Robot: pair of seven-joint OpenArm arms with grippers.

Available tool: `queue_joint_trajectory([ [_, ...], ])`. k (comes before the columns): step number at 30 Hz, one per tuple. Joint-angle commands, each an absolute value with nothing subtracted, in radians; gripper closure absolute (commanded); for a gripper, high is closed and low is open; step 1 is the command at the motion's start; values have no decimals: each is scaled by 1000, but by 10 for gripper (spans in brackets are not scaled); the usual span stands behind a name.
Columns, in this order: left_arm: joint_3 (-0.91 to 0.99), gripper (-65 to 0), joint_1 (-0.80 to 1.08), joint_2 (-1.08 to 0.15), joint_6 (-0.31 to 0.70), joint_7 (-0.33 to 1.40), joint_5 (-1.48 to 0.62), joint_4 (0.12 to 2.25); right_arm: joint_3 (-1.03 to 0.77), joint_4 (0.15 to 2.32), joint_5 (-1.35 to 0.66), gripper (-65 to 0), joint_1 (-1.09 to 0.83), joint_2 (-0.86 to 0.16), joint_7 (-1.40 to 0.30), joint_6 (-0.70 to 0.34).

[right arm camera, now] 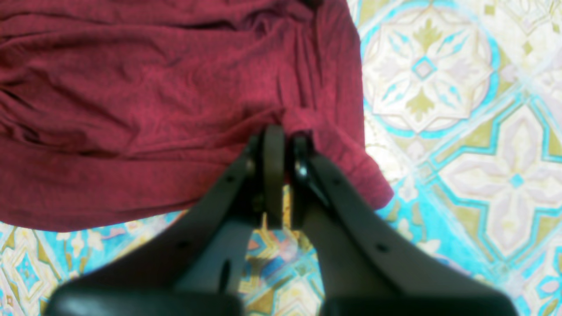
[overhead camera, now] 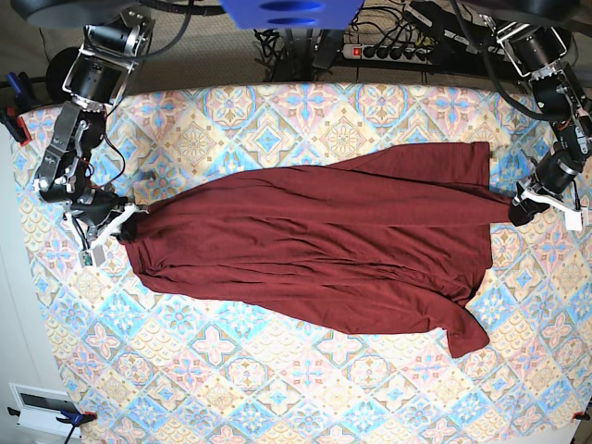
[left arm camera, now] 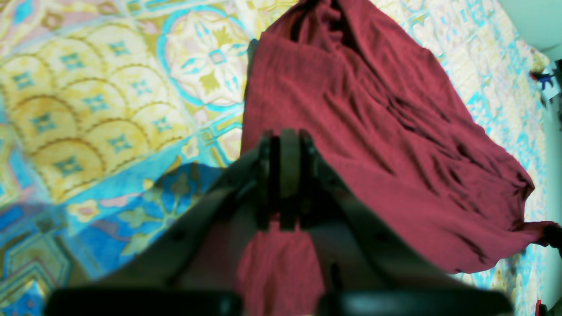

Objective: Layout the t-shirt on the table in an organized manner, then fold the t-shirt properly
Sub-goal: 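Release and regrasp the shirt corner with the left gripper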

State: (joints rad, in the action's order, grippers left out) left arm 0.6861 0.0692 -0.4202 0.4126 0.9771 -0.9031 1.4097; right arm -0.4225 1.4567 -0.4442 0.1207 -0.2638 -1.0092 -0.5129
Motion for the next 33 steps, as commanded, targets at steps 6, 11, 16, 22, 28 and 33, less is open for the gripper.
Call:
queue_joint_trajectory([
  [6,625,0,137,-432,417,966,-917,1457,-427,1471,-452,0,140,-282,-987,-516],
  [11,619,0,254,-427,417,966,-918,1616,-427,1469,-452,0,142,-282,-984,-516],
  [16,616,0,275,-427,417,966,-918,1616,-427,1471,-452,0,142,-282,-986,-516],
  [22,691,0,291,-427,420,1129,-1129,1692,-427,1472,-452,0,139,-282,-986,-516],
  [28,723,0,306,-435,421,1207,-1257,1755,-429,1475,-453,0,136,-282,-986,-516],
  [33,725,0,331,-453,423,1219,-1374,1805,-429,1475,-453,0,136,-282,-984,-516],
])
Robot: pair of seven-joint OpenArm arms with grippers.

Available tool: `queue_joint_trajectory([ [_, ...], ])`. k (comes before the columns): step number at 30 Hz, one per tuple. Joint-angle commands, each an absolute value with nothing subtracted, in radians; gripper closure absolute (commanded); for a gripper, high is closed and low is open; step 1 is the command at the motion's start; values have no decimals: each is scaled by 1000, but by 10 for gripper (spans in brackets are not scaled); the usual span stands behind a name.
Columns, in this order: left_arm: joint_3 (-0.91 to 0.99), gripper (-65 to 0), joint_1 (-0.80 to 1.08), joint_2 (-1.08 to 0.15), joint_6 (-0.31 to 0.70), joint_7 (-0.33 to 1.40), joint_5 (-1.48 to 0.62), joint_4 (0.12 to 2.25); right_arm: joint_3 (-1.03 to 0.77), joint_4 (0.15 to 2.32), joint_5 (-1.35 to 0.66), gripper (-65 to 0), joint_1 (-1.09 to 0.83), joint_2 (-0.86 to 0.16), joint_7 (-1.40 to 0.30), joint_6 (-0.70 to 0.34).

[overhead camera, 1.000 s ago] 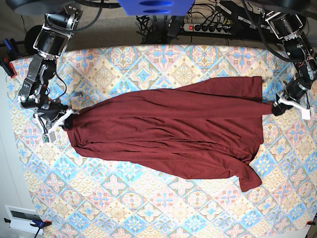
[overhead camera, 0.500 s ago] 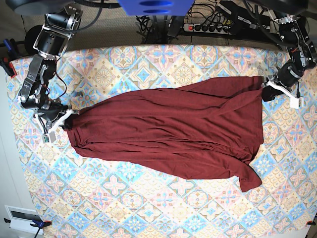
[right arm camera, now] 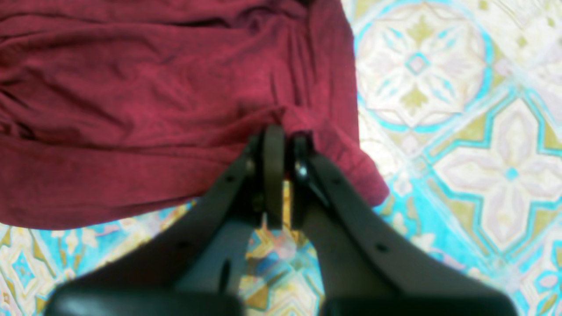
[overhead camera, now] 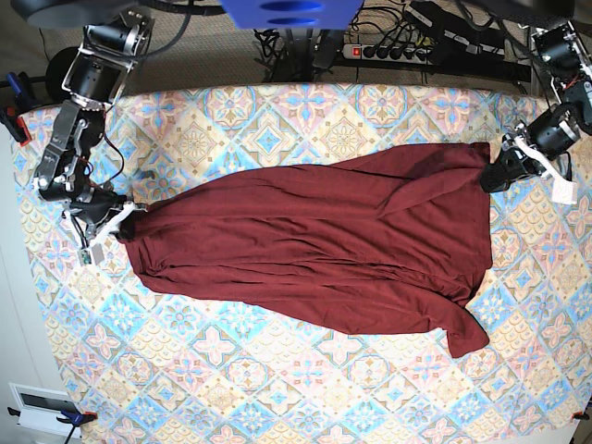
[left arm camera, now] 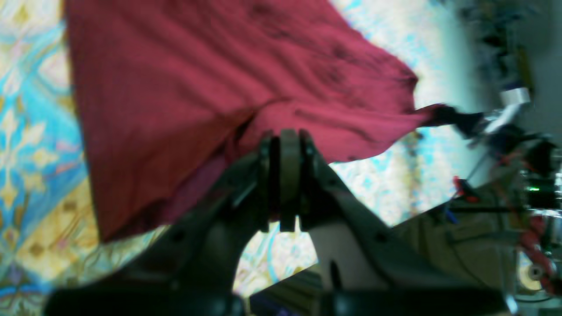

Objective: Layout the t-shirt on the table in an organized manner, then fold the t-shirt properly
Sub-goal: 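Release and regrasp the shirt corner with the left gripper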

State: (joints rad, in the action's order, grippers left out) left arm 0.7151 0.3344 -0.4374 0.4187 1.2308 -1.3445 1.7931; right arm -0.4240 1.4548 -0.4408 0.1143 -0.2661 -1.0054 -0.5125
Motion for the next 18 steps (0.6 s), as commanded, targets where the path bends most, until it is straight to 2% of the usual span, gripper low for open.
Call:
queue_joint_trajectory([
  [1,725,0,335,-455,424,1221,-1402,1808,-429,1475,-453,0,136,-282,-984,-516],
  [4,725,0,340,-484,453,1276,-1484,1827,-429,1475,-453,0,136,-282,-984,-516],
  [10,725,0,341,-536,526,1356,-1484,1828,-429,1469,-453,0,139,-282,-981,-516],
  [18,725,0,294,-539,541,1366,-1484,1715,-429,1469,-447,0,142,-282,-981,-516],
])
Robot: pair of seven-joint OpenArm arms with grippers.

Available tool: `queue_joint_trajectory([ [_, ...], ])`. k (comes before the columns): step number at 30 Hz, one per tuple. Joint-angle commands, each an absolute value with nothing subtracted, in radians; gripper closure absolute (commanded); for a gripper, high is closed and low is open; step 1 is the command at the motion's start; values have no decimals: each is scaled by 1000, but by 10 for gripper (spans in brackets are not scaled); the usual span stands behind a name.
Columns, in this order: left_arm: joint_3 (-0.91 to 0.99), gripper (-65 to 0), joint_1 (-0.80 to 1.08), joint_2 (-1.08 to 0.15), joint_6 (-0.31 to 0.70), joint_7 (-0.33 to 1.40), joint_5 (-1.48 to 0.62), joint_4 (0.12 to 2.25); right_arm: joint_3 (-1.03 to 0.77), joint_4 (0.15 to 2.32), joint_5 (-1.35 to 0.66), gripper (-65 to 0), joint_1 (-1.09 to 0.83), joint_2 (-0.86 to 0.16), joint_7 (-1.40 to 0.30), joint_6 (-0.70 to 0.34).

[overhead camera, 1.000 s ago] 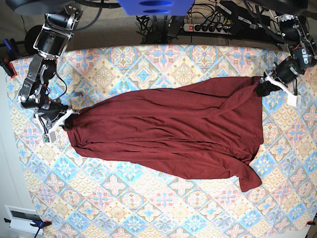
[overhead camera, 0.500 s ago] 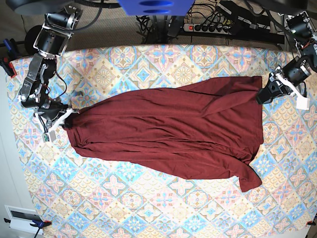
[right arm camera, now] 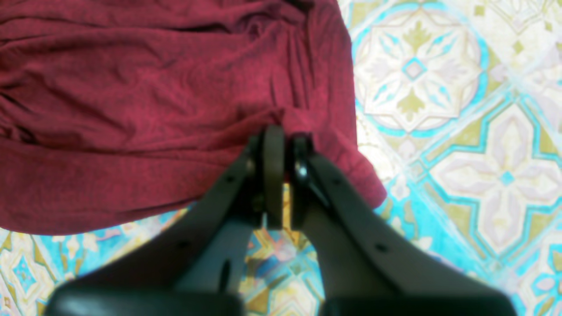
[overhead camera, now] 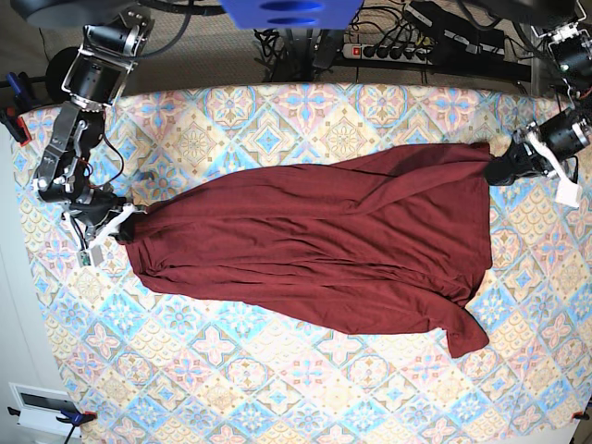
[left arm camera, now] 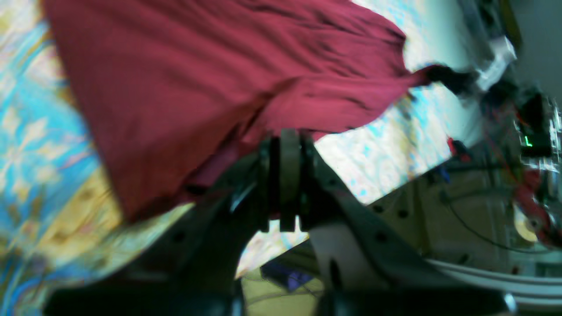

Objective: Layout the t-shirt on the table in an organized manner, then fold the t-shirt properly
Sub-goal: 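Release and regrasp the shirt corner with the left gripper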

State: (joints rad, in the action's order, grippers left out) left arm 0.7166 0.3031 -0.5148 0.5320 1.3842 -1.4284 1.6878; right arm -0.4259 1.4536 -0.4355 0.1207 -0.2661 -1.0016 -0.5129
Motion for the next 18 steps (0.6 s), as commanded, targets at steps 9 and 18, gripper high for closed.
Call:
queue_joint_trajectory([
  [9,648,0,371,-570,552,1396,-1484,2017,-429,1466,-447,0,142,-282,-981,-516],
  [18,786,0,398,-605,572,1396,-1484,2018,-429,1466,-446,0,142,-282,-981,-516],
])
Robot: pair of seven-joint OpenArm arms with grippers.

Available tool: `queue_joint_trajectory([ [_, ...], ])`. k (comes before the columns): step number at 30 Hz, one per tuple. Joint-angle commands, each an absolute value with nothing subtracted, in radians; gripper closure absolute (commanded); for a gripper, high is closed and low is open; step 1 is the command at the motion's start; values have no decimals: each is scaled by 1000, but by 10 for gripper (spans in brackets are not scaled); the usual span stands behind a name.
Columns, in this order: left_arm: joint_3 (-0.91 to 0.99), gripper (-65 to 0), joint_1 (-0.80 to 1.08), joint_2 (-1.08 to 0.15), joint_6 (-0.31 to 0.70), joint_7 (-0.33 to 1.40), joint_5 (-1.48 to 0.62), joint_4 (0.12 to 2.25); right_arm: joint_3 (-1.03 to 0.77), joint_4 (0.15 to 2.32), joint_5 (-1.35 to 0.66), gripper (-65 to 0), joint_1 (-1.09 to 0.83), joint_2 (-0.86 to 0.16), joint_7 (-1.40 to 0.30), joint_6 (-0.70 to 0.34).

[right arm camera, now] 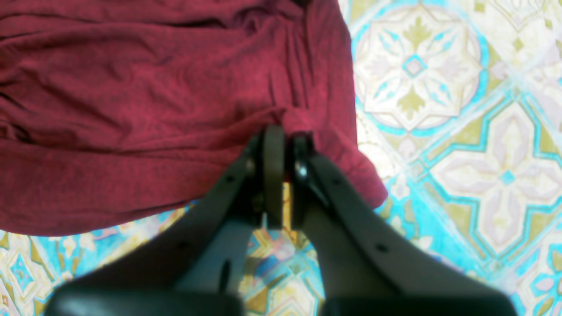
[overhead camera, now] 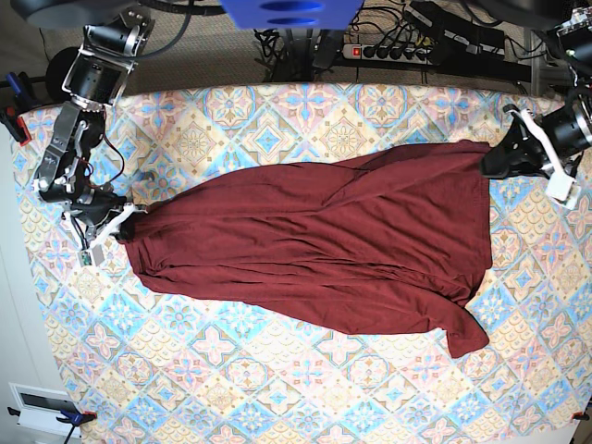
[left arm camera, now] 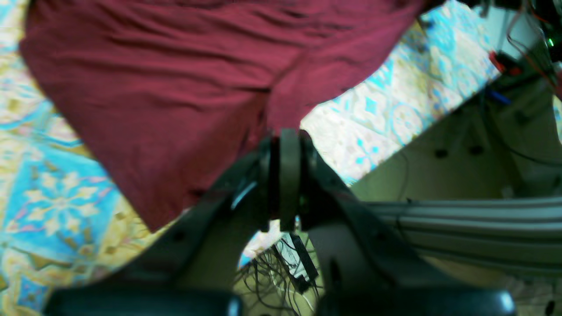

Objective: Layout the t-shirt on the table in an organized manner, then fold the t-shirt properly
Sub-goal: 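Release and regrasp the shirt corner with the left gripper, then pull the held corner with the left gripper along the shirt's side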

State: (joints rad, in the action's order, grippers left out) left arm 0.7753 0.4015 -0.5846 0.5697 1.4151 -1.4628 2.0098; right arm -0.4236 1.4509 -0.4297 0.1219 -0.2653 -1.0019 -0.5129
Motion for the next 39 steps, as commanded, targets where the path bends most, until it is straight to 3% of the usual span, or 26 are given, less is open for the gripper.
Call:
queue_joint_trajectory([
  [1,799,0,394,-602,572,1396,-1484,2003,-429,1466,-446,0,140,-282,-981,-516],
  [6,800,0,321,-544,567,1349,-1484,1810,-429,1468,-450,0,140,-282,-981,-516],
  [10,797,0,223,-481,565,1287,-1198,1639,-429,1474,-447,0,136,-280,-984,-516],
  [18,585,-10,163,-398,564,1136,-831,1618,-429,1475,-452,0,136,-280,-983,-516],
  [23,452,-84,168,-403,564,1063,-750,1590,-429,1477,-452,0,134,-280,-983,-516],
  [31,547,-252,205,-426,564,1063,-751,1552,-429,1477,-452,0,134,-280,-984,-516],
  [39,667,-293,269,-453,564,1064,-839,1529,-429,1475,-452,0,134,-280,-983,-516],
])
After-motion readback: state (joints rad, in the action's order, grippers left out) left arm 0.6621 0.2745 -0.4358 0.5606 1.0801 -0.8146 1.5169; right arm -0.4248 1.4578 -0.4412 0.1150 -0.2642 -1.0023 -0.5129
